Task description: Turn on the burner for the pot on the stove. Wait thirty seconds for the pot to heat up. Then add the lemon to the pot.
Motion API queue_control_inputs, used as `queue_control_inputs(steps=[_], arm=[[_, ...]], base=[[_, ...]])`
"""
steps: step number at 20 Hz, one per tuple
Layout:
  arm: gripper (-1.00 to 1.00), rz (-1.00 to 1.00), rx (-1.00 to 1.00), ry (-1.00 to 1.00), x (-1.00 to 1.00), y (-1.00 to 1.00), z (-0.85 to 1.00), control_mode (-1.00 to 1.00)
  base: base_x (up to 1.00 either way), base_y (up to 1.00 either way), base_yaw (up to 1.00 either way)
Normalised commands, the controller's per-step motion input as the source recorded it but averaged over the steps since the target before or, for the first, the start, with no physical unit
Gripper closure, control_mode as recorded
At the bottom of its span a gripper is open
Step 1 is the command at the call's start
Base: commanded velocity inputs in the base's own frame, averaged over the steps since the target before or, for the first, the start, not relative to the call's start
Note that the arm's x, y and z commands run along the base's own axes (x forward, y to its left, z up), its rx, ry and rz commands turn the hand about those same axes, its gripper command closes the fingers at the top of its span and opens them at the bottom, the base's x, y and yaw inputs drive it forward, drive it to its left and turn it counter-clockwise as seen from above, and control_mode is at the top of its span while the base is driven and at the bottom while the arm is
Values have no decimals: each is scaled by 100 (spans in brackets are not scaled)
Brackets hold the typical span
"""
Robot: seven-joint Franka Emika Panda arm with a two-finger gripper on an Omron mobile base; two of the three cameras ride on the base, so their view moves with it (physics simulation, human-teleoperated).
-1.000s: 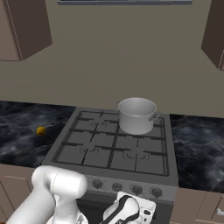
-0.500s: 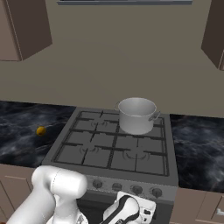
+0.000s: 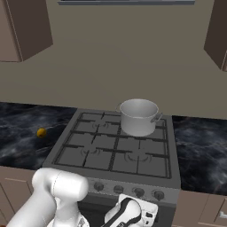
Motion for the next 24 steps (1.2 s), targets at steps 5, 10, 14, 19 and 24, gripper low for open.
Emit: queue_control_inputs(steps=[5, 10, 14, 19, 24], arm=[[100, 0, 0, 0, 0, 0, 0, -100], [100, 0, 0, 0, 2, 0, 0, -100], [100, 10, 0, 0, 7, 0, -7, -100], [100, 30, -6, -4, 8, 0, -42, -100], [100, 34, -12, -8, 20, 0, -62, -100]], base=[[0, 0, 0], [0, 0, 0], [0, 0, 0], [0, 0, 0], [0, 0, 0]])
